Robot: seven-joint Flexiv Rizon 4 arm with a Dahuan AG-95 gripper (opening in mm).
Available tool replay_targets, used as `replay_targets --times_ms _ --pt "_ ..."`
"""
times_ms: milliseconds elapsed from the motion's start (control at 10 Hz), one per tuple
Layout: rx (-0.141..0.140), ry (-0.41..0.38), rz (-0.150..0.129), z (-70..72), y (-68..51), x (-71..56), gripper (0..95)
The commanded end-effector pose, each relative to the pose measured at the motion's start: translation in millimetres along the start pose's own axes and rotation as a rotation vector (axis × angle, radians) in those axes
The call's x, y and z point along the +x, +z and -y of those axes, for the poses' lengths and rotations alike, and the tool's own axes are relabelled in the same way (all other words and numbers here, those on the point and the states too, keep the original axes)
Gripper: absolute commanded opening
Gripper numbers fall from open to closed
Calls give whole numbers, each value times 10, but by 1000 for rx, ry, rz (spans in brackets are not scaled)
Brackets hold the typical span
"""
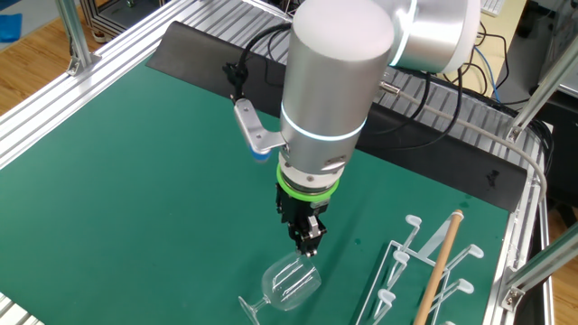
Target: Put the cup on the cup rack
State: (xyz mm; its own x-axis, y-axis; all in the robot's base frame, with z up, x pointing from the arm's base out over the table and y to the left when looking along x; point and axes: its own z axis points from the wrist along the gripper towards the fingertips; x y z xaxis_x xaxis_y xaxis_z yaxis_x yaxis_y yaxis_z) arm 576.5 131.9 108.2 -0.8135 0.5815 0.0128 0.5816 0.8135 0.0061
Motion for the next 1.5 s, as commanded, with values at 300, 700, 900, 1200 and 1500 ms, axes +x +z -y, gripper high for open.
replay_targets --times_ms 300,700,900,1200,1500 --pt "2 7 -3 -3 4 -8 570" --pt "3 13 -5 -4 3 -5 760" --pt "8 8 -10 -4 3 -3 760" --pt "18 3 -22 -4 3 -3 760" --pt "46 -19 -27 -4 3 -3 760"
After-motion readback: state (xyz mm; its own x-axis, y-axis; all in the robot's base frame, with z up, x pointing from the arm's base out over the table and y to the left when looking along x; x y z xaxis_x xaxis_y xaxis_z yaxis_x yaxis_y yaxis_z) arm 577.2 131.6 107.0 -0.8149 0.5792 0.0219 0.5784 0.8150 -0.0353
